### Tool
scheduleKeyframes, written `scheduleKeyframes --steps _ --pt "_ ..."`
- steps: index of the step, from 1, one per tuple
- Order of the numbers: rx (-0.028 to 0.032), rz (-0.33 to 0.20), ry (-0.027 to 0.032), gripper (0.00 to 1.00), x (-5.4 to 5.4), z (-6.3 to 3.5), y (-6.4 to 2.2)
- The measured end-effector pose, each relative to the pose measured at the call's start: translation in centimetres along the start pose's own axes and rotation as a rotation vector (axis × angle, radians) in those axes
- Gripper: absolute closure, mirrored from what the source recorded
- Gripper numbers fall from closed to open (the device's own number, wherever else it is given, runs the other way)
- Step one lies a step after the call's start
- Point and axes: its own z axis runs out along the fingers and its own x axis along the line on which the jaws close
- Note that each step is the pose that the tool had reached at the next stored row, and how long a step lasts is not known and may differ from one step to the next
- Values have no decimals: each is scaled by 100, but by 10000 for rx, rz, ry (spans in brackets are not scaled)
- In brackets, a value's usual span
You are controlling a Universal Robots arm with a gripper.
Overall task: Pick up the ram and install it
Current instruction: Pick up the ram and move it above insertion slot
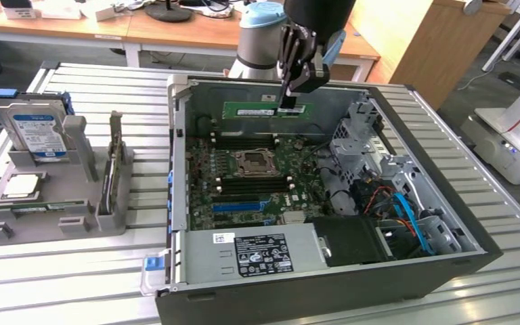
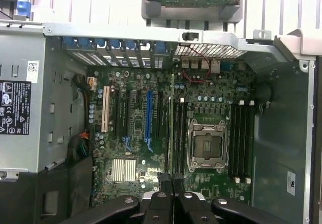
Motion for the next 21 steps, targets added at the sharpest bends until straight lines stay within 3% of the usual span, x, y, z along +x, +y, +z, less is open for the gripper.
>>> scheduleKeyframes --steps 21 --pt "6 222 -9 88 2 38 -76"
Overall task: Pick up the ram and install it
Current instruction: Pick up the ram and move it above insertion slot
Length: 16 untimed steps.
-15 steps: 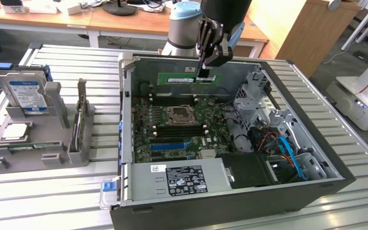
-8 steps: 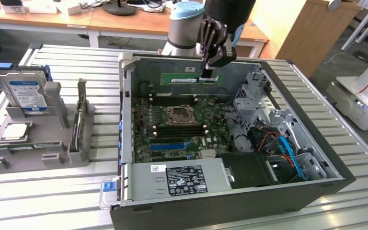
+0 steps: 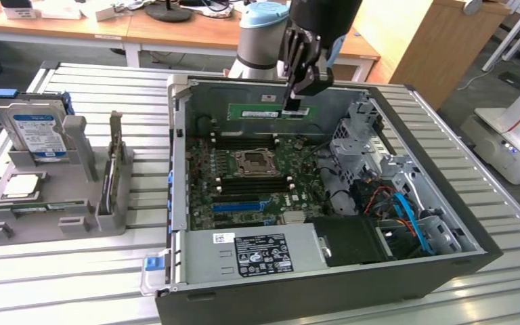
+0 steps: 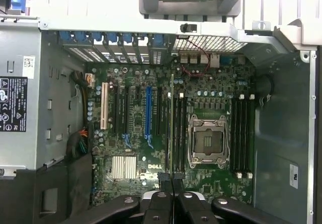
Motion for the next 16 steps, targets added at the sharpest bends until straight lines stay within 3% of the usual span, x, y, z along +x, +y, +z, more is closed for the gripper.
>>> scheduleKeyframes --steps 10,16 --pt "7 191 -7 88 -10 17 -1" --pt "7 193 -7 88 -9 80 -3"
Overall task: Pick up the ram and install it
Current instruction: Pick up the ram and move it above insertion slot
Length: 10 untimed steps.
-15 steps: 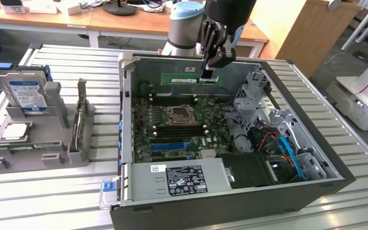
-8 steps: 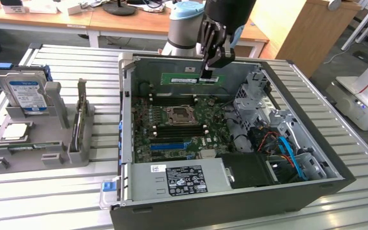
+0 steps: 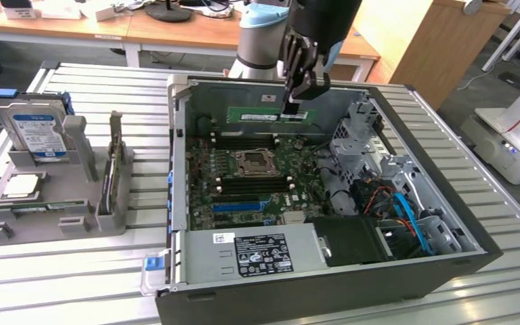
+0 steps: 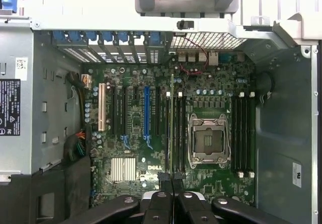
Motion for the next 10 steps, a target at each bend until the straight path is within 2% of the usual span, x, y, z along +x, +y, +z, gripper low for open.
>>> scheduleKeyframes --steps 10 --pt "0 4 1 88 2 110 -4"
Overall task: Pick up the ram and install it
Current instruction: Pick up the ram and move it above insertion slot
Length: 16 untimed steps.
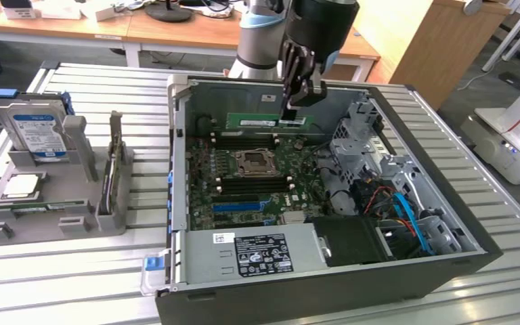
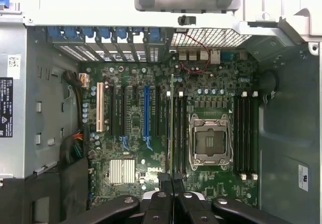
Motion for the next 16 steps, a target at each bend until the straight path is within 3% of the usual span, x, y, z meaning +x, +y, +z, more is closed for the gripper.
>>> scheduleKeyframes --steps 10,16 --pt "-1 3 1 88 0 36 -3" --pt "0 1 -2 88 4 37 -64"
